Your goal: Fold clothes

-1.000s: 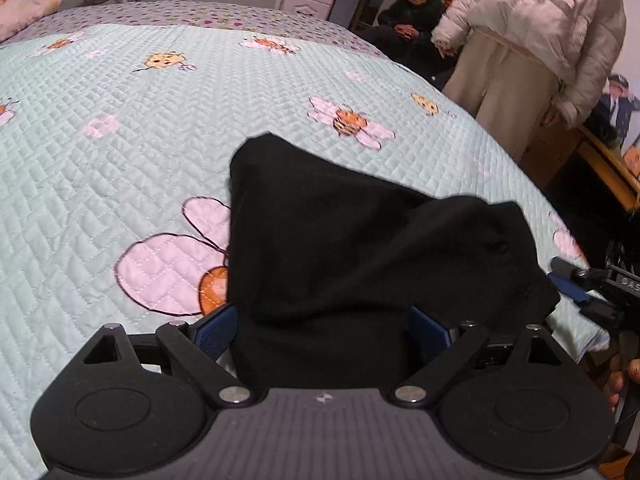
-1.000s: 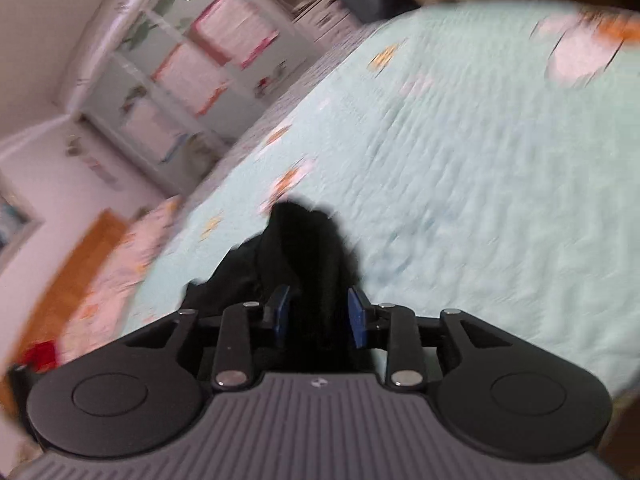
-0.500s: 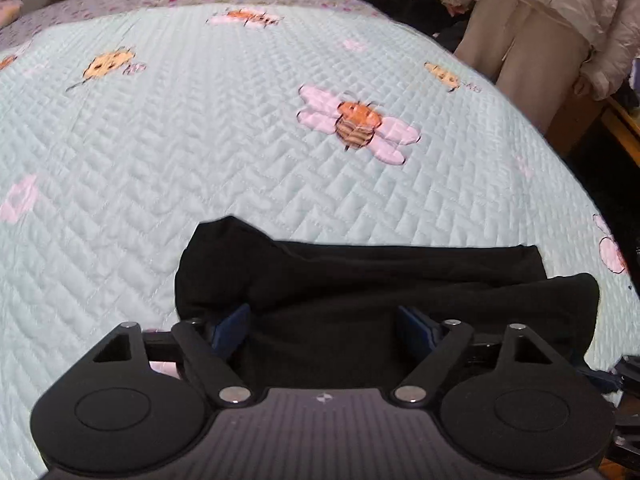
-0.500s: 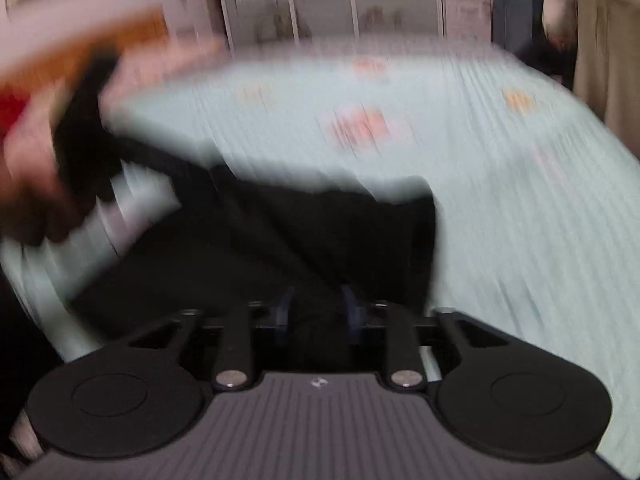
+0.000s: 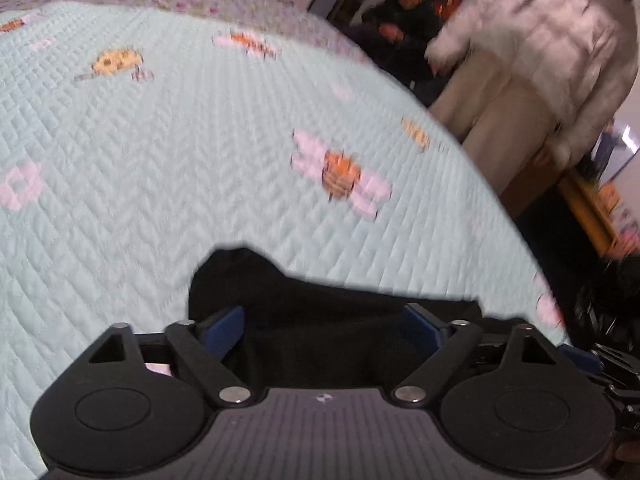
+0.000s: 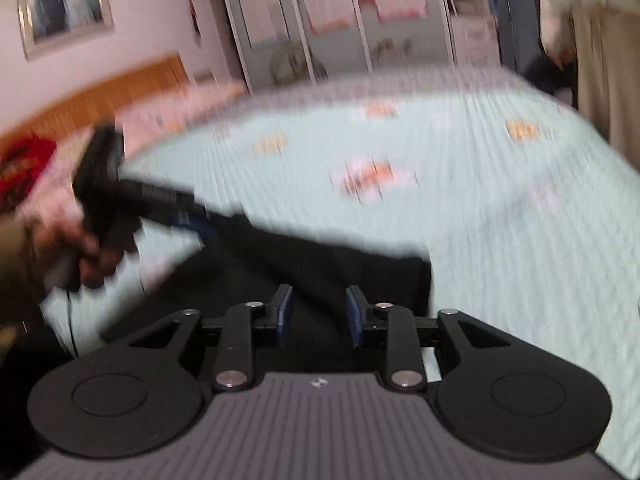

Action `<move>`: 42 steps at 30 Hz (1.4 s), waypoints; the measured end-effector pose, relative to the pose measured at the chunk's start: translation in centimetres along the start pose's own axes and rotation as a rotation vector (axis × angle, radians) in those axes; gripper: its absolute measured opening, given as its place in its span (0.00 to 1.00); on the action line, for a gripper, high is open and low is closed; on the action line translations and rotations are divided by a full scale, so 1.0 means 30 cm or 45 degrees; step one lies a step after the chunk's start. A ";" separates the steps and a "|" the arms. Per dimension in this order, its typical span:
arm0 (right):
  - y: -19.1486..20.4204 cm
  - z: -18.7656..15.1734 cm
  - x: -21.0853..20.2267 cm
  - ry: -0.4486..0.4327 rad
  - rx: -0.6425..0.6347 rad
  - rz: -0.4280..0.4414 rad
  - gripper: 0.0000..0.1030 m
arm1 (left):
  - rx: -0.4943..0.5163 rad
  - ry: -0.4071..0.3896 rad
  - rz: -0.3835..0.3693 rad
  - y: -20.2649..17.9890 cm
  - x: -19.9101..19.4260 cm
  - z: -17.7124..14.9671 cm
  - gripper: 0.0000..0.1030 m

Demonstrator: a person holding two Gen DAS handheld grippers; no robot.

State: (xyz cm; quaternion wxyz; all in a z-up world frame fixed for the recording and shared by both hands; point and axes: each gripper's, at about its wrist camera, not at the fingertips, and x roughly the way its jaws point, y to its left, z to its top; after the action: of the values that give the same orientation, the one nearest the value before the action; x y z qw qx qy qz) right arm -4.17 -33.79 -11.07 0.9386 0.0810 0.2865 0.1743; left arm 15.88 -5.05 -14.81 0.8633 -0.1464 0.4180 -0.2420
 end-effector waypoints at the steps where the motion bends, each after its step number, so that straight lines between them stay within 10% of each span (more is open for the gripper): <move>1: 0.003 0.026 0.020 -0.017 0.000 0.025 0.42 | 0.000 -0.020 -0.002 0.005 -0.007 0.010 0.90; 8: -0.132 0.034 0.197 0.066 0.136 0.007 0.31 | -0.006 0.057 0.126 0.088 0.084 0.018 0.86; 20: -0.179 0.046 0.097 -0.127 0.393 0.092 0.47 | -0.078 -0.031 0.034 0.055 -0.076 0.011 0.91; 25: -0.173 -0.010 0.208 0.138 0.309 -0.087 0.51 | 0.186 0.162 0.187 -0.063 -0.041 -0.194 0.93; 29: -0.192 -0.017 0.160 0.092 0.382 -0.144 0.52 | 0.133 0.116 0.216 -0.030 -0.074 -0.211 0.92; 36: 0.008 -0.054 -0.013 0.009 0.178 -0.024 0.62 | 0.193 0.046 0.151 -0.100 -0.205 -0.239 0.94; 42: 0.110 -0.204 0.040 0.162 -0.171 -0.260 0.63 | 0.243 0.130 0.261 -0.086 -0.172 -0.359 0.95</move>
State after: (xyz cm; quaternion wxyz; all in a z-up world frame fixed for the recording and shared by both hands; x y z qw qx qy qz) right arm -7.63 -29.98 -15.89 0.9347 -0.0227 0.3399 0.1013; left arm 3.84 -4.97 -16.83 0.8710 -0.0078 0.4495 -0.1982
